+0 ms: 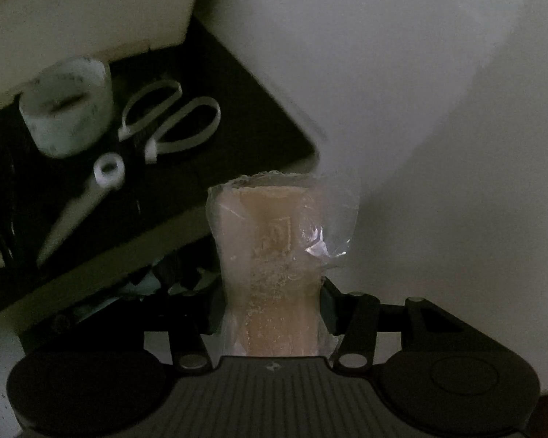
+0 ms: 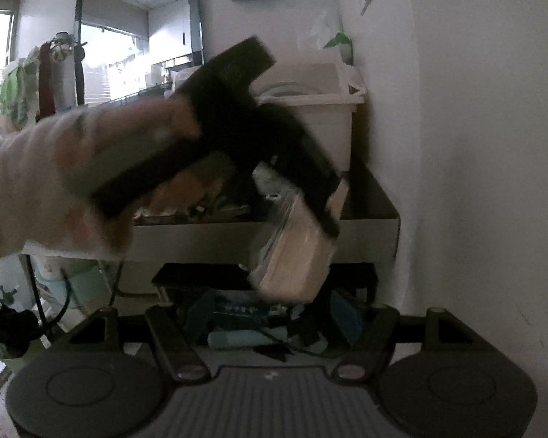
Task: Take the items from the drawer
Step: 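Lift the tan wrapped bar out of the drawer with the left tool, then lower the held bar onto the counter beside the dish rack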
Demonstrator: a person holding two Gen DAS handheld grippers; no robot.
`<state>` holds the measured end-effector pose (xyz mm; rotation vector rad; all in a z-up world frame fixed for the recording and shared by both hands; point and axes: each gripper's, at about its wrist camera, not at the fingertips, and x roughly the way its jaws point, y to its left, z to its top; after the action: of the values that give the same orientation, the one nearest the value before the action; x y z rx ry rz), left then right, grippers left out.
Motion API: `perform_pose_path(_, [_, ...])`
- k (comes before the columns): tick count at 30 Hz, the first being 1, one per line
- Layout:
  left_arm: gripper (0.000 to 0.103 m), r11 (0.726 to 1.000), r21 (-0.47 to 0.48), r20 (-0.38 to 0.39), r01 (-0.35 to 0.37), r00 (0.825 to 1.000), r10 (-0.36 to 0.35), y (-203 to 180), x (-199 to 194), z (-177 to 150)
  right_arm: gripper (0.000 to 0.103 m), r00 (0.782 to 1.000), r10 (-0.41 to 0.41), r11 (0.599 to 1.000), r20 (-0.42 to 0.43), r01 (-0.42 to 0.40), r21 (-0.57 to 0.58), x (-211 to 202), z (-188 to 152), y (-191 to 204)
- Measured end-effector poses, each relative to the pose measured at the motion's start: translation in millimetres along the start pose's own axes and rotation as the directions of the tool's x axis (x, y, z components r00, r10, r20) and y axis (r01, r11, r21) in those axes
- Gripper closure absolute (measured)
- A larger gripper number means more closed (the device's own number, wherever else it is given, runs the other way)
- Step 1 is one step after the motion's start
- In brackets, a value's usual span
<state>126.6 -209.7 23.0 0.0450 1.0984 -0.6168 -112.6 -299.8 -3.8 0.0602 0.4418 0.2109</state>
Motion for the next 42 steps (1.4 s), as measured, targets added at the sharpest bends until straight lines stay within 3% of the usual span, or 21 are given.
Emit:
perform_pose_path(9, [0.052, 0.978, -0.207, 0.017, 0.024, 1.000, -0.021, 5, 4, 99, 0.033, 0.998, 0.048, 0.998, 0.035, -0.049, 0.047, 1, -7, 7])
perform_pose_path(16, [0.052, 0.959, -0.283, 0.015, -0.012, 1.000, 0.017, 13, 36, 141, 0.033, 0.994, 0.096, 0.990, 0.044, -0.100, 0.102, -9, -13, 6])
perform_pose_path(29, [0.052, 0.916, -0.401, -0.050, -0.006, 0.999, -0.015, 39, 90, 168, 0.033, 0.997, 0.078, 0.995, 0.010, -0.078, 0.058, -16, -18, 19])
perform_pose_path(37, [0.052, 0.910, -0.408, -0.052, -0.079, 0.997, 0.063, 40, 103, 171, 0.032, 0.997, 0.077, 0.995, -0.005, -0.076, 0.059, -15, -21, 22])
perform_pose_path(42, [0.052, 0.888, -0.447, -0.045, -0.108, 0.994, 0.098, 40, 106, 169, 0.033, 0.999, 0.040, 0.999, -0.008, -0.040, 0.027, -11, -17, 25])
